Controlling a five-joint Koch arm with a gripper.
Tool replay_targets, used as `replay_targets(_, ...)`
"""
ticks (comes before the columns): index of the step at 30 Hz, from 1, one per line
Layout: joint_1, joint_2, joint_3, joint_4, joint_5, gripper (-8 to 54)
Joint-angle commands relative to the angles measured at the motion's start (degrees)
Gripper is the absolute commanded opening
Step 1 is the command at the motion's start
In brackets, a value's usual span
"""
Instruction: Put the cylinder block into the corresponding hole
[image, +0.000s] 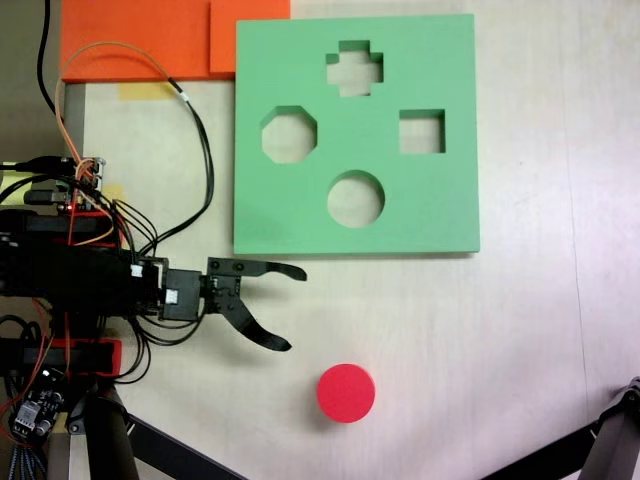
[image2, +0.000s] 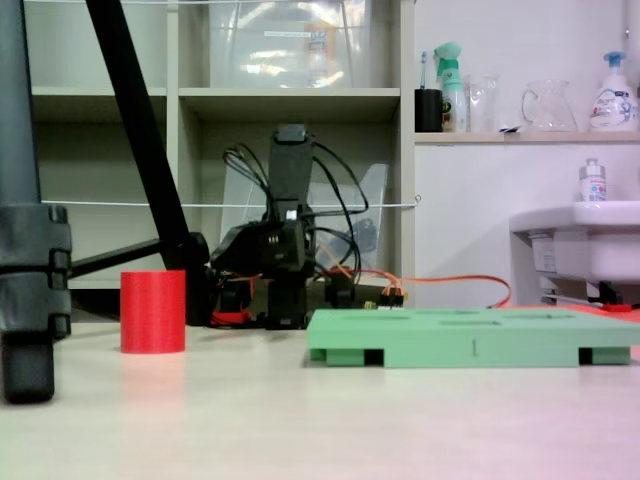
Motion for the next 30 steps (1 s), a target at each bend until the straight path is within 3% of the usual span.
replay_targets(1,1.1,-12.6,1.2,-21.4,-1.1,52.3)
replay_targets(6,5.7,-43.8,1.1,-55.8,-1.1,52.3)
replay_targets(19,13.2,-52.8,-12.8,-55.4,-1.3,52.1)
replay_targets(30,15.9,-53.0,-23.6,-45.9,-1.3,52.0)
